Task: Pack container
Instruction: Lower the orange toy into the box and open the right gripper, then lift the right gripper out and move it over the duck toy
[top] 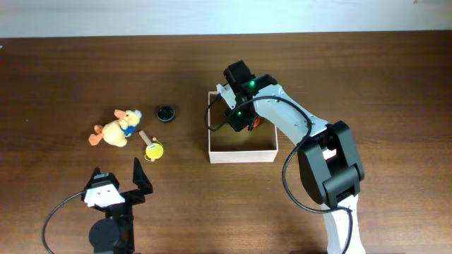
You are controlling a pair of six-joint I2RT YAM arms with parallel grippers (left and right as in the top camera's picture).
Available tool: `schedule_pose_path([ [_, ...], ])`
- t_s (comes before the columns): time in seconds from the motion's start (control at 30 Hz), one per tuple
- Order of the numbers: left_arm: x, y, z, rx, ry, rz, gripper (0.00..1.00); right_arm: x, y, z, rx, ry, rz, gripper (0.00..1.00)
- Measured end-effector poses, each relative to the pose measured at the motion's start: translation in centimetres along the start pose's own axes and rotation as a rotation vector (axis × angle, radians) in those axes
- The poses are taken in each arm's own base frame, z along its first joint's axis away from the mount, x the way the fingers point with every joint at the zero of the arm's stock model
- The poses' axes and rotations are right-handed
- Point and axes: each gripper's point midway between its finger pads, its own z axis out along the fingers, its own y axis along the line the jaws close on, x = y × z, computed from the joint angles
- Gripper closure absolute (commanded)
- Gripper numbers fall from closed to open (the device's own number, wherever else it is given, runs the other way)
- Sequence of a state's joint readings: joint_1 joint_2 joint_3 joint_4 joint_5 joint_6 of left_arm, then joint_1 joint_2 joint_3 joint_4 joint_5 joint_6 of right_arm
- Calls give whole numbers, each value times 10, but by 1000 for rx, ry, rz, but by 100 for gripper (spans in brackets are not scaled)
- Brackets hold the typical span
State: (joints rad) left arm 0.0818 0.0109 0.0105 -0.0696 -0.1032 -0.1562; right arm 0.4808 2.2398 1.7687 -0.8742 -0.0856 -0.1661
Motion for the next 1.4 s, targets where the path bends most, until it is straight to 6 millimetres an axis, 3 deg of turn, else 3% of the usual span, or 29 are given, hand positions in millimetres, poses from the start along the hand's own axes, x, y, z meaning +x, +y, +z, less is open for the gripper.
schedule_pose_path([
  [1.07,0,0,0,0,0,0,1,8,-30,-7,178,56,-82,90],
  [1.3,0,0,0,0,0,0,1,3,-6,-11,44,39,-83,91],
  [1.4,0,0,0,0,0,0,1,-9,11,-22,-5,20,-101,91],
])
